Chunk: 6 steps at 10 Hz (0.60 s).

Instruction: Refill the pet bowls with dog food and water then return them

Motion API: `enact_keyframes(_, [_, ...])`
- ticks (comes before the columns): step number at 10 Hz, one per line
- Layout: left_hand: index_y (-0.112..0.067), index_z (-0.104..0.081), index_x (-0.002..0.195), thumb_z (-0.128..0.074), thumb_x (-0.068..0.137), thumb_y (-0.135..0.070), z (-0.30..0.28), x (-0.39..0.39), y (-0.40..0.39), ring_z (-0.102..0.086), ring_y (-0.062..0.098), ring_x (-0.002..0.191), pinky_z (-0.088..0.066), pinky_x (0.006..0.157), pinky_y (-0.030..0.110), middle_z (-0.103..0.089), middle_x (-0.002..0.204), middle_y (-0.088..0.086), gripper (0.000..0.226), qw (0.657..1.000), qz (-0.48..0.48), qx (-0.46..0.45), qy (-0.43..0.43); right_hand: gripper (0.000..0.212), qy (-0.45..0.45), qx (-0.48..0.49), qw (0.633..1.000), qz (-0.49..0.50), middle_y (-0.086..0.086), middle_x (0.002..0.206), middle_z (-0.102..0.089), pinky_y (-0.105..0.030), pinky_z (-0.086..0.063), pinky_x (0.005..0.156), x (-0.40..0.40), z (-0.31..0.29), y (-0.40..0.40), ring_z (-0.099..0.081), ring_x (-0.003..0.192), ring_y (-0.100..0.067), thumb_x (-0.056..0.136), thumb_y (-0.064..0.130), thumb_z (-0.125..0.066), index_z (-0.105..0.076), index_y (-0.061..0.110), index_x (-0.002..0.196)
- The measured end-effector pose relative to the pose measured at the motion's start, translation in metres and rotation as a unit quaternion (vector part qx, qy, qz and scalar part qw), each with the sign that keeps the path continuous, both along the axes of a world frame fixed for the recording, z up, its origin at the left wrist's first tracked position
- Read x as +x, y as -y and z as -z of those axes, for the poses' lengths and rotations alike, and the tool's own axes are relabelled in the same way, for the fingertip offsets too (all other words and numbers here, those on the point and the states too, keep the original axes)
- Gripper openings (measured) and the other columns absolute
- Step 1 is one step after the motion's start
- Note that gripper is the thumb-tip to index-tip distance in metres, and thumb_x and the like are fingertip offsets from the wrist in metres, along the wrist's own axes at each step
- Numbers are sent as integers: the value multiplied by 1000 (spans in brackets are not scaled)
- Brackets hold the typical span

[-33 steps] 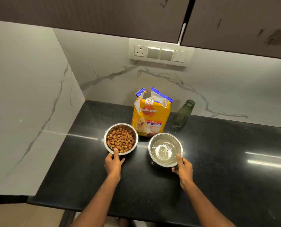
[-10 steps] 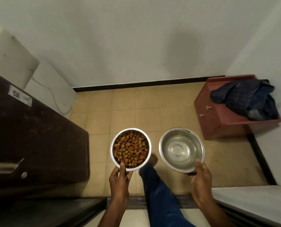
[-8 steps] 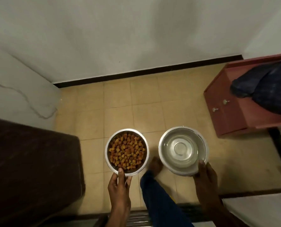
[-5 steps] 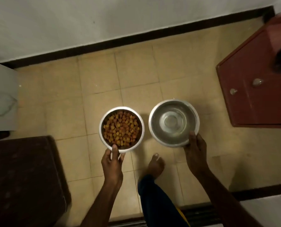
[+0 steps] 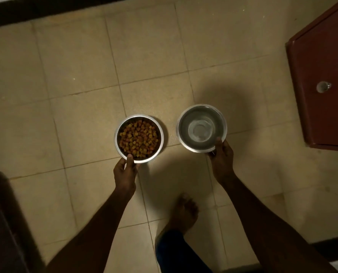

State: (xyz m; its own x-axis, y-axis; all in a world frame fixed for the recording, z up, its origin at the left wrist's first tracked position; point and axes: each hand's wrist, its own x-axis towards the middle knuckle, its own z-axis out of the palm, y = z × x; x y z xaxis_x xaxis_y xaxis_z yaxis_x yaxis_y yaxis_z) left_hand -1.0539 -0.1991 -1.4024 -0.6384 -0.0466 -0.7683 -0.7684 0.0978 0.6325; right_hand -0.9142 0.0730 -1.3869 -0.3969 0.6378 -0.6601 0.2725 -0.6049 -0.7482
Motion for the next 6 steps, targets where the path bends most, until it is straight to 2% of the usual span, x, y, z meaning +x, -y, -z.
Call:
enact_keyframes(1, [-2, -72, 126, -59, 110, -22, 14, 3, 0, -73, 16, 99, -64, 76, 18, -76, 111, 9, 29, 1000, 29, -7, -1, 28, -3, -15, 1000, 26, -3, 123, -80, -36, -66, 92, 8, 23, 0, -75, 120, -23, 116, 24, -48, -70, 20, 133])
enact_keyframes(2, [-13, -76, 111, -59, 110, -24, 27, 6, -4, -75, 15, 97, -63, 77, 22, -79, 105, 5, 20, 999, 37, -9, 4, 27, -2, -31, 998, 49, 0, 123, -81, -31, -65, 89, 19, 43, 2, -75, 122, -22, 116, 26, -48, -69, 22, 133])
enact_keyframes(3, [-8, -75, 112, -58, 111, -23, 32, 11, -8, -75, 12, 91, -62, 77, 25, -78, 99, 4, 23, 999, 47, -18, 3, 27, 16, -38, 998, 53, 1, 123, -81, -31, -65, 90, 28, 48, 6, -75, 120, -22, 116, 28, -48, -69, 24, 133])
enact_keyframes(4, [1, -75, 117, -60, 110, -27, 32, 15, -7, -75, 17, 91, -62, 83, 33, -78, 97, 10, 33, 995, 79, -60, -3, 24, 77, -30, 997, 5, -4, 117, -80, -39, -64, 89, 37, 50, 9, -75, 113, -28, 115, 32, -52, -72, 23, 124])
enact_keyframes(5, [0, -77, 119, -61, 109, -35, 20, 17, -6, -76, 26, 104, -62, 95, 42, -80, 108, 16, 39, 988, 111, -107, 11, 26, 148, -18, 988, -36, -14, 119, -76, -48, -62, 97, 40, 40, 14, -73, 114, -38, 111, 36, -59, -70, 15, 123])
enact_keyframes(6, [2, -72, 122, -53, 111, -43, -8, 28, -11, -73, 32, 107, -56, 100, 40, -78, 113, 18, 51, 944, 208, -257, -13, 35, 303, 119, 941, -93, -16, 120, -73, -32, -55, 87, 47, 17, 23, -72, 113, -38, 103, 29, -74, -63, 6, 127])
